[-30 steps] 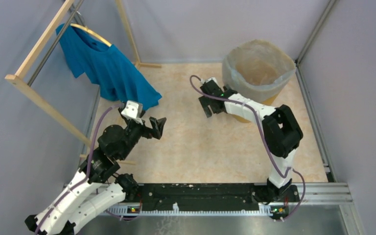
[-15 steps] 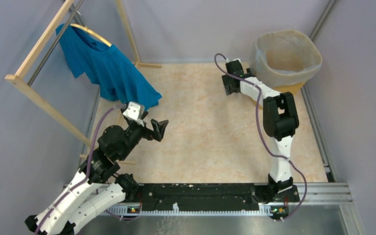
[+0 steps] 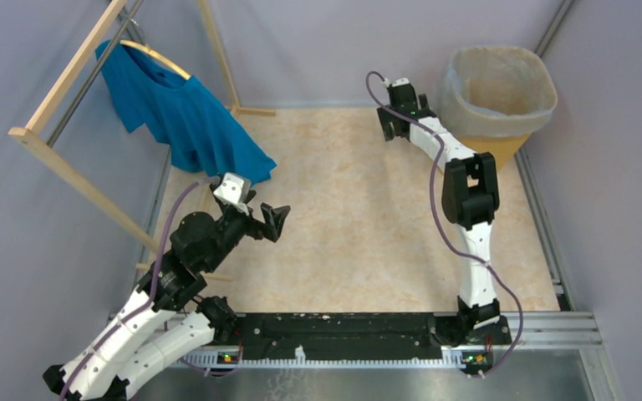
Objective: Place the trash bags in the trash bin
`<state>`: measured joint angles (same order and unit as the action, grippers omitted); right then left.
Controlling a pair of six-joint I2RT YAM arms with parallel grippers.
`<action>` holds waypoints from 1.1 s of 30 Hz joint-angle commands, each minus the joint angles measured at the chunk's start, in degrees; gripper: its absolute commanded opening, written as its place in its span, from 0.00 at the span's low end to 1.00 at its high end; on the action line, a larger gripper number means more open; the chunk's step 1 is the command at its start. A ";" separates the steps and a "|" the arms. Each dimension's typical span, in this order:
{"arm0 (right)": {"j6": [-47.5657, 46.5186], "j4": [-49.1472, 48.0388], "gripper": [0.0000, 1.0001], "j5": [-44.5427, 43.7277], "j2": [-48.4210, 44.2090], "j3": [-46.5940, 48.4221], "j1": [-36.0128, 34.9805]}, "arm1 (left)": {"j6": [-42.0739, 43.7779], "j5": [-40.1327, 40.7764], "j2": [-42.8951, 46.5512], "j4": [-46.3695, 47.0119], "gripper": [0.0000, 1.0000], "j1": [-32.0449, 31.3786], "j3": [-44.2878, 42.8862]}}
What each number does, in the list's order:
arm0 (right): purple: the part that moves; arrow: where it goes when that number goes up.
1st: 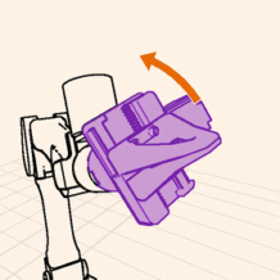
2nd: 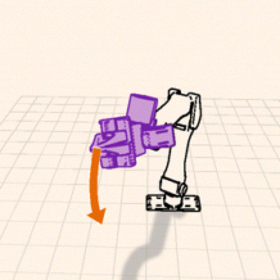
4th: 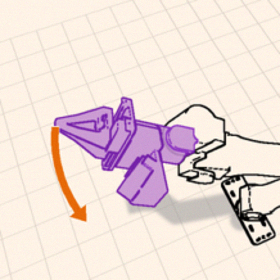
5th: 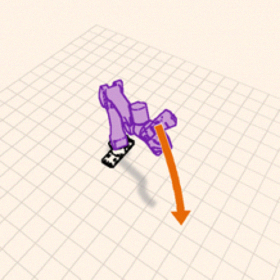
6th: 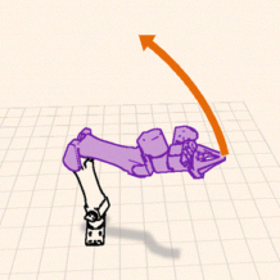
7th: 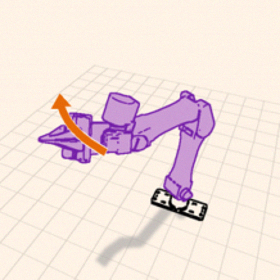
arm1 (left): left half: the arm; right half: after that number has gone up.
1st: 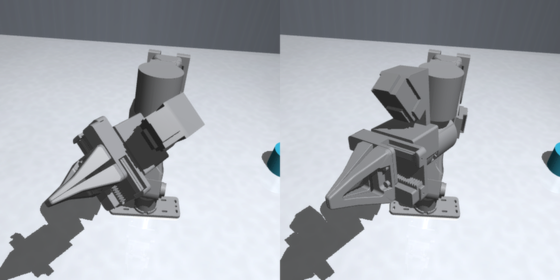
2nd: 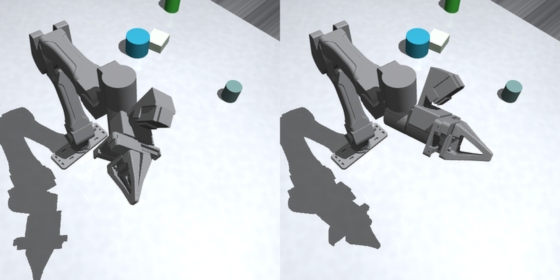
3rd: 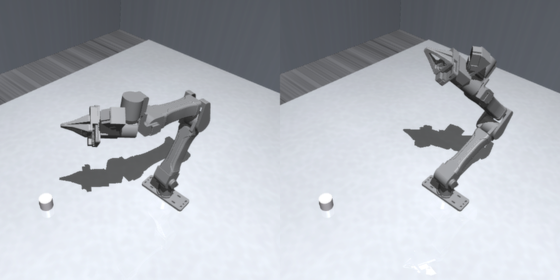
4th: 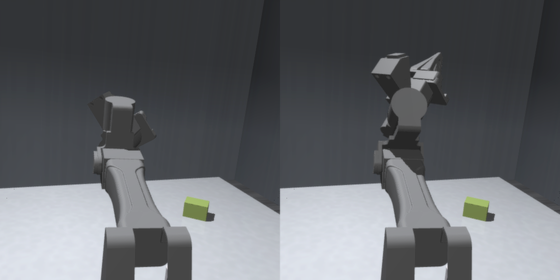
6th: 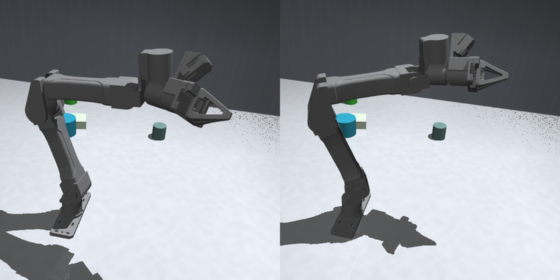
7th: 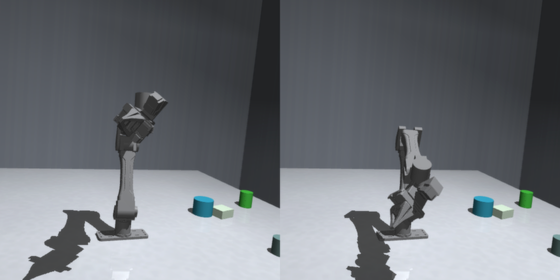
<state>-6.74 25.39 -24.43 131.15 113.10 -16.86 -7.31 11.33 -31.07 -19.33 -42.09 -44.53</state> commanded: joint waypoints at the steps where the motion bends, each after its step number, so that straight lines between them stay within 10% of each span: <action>1: 0.73 -2.21 0.99 2.76 -7.59 -5.96 -5.50 | 0.90 -0.31 -1.87 2.15 0.99 -0.01 0.10; 18: 15.40 0.77 0.99 20.90 -67.58 -40.06 -20.59 | -4.62 2.15 -6.94 2.16 0.99 0.16 -9.23; 33: 13.48 14.17 0.99 7.91 -93.77 -30.08 -20.54 | -2.28 2.79 -9.74 2.06 0.99 0.16 -28.34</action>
<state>6.63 36.25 -13.10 38.02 82.61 -37.43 -10.57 12.86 -40.99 -19.03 -42.09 -70.41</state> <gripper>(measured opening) 0.985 0.987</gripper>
